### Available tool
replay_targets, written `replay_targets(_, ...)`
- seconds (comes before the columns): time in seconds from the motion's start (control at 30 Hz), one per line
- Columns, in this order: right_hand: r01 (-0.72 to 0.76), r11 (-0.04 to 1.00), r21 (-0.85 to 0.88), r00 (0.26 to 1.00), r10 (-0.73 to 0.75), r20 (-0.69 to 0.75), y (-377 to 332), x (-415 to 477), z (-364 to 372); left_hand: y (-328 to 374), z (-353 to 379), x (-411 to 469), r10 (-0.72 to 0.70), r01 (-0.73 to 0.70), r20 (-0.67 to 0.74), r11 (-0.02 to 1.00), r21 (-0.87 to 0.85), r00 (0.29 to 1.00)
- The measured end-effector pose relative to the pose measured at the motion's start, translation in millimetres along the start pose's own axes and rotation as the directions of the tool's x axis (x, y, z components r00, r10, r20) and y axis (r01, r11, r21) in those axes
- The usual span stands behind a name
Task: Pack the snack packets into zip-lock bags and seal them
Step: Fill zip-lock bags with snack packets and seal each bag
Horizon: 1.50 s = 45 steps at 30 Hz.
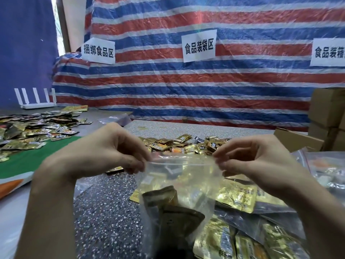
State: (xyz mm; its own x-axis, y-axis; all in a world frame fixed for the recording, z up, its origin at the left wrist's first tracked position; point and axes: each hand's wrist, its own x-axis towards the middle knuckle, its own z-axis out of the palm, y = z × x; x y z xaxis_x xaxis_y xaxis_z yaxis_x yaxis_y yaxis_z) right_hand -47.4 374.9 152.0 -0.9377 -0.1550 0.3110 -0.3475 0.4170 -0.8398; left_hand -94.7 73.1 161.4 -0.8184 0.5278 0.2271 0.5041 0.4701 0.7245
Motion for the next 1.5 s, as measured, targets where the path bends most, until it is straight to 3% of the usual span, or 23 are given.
replay_targets(0.1,0.081,0.996,0.036,0.991,-0.077,-0.106,-1.2,-0.1,1.8,-1.6,-6.5,-3.0,0.084,-0.092,-0.098,0.992,-0.085,0.992)
replay_targets(0.2,0.067,0.998,0.006,0.994,-0.066,-0.087,0.0,0.3,4.6,-7.9,-10.2,-2.1,0.027,-0.034,-0.056,0.992,-0.122,0.998)
replay_targets(0.37,-0.002,0.990,-0.138,0.998,-0.006,-0.061,6.4,6.4,15.4,-18.4,-6.3,5.7,-0.126,0.124,0.058,0.992,0.027,0.990)
replay_targets(0.53,0.003,0.982,-0.188,0.999,-0.013,-0.050,6.2,5.6,12.9,-20.5,-10.7,3.5,-0.079,0.075,0.023,0.990,0.123,0.997)
replay_targets(0.73,0.018,0.991,-0.135,0.997,-0.028,-0.071,6.5,6.4,17.7,-16.4,-8.6,2.4,-0.039,0.039,-0.014,0.998,0.048,0.999)
replay_targets(0.87,0.028,0.994,-0.108,0.997,-0.036,-0.067,5.5,5.2,22.8,-5.6,-2.8,2.7,-0.106,0.114,-0.048,0.972,0.207,0.993)
replay_targets(1.1,0.125,0.992,-0.021,0.991,-0.126,-0.034,-3.2,1.7,27.3,40.0,61.6,29.3,0.216,-0.208,0.015,0.916,0.343,0.976)
replay_targets(1.5,0.169,0.985,-0.037,0.985,-0.170,-0.027,-3.8,1.2,26.3,30.2,59.6,38.8,0.337,-0.324,-0.015,0.915,0.239,0.941)
